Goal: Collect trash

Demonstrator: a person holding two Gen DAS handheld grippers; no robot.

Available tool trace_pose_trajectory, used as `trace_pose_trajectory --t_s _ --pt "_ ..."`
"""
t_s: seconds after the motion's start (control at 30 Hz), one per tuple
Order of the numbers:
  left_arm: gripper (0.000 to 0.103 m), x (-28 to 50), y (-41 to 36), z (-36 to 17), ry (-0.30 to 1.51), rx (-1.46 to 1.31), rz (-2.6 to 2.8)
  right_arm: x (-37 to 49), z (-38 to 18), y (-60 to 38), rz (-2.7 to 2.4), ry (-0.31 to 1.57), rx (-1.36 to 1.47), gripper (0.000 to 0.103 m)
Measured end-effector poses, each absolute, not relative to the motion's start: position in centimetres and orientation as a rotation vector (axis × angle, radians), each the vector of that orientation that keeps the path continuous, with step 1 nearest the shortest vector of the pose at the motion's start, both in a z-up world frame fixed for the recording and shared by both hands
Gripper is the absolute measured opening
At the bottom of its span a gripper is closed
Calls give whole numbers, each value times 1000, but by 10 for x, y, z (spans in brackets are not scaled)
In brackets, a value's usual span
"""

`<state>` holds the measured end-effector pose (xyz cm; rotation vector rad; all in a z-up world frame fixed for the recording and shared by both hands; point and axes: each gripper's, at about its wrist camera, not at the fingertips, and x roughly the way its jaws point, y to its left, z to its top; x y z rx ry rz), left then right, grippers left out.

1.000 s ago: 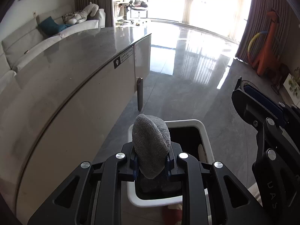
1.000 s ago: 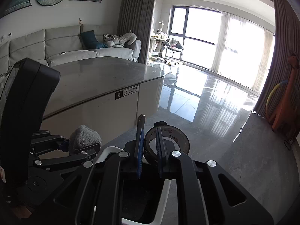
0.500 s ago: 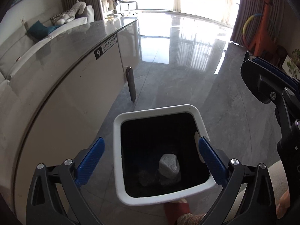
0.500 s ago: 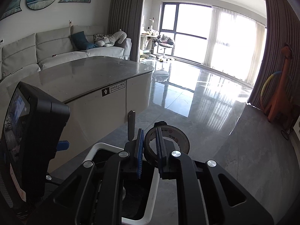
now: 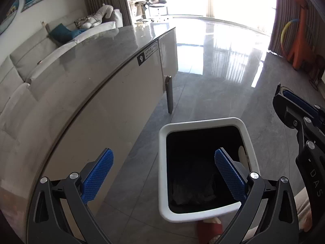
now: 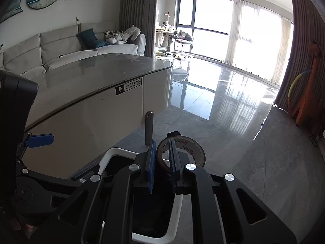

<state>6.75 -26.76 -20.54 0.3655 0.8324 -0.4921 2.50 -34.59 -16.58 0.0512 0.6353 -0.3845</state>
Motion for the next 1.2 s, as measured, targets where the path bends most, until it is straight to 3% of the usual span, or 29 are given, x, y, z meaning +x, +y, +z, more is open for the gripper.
trace_pose_trajectory --t_s 0.43,0.47,0.5,0.53,0.63,1.2 --pt "98 91 -221 -184 805 260 -378 62 -231 -315 -313 863 32 17" --pt "98 91 -221 -184 805 259 -382 63 -232 -316 -318 869 34 41" --pt "98 91 -221 -183 806 260 -384 62 -232 -317 -338 864 35 87" --pt "98 90 -221 -183 805 260 -385 61 -229 -319 -373 842 33 101" --pt "98 88 -218 -180 799 254 -387 55 -219 -319 -397 760 26 99" --pt "98 79 -201 -159 759 219 -365 51 -203 -315 -365 703 32 99"
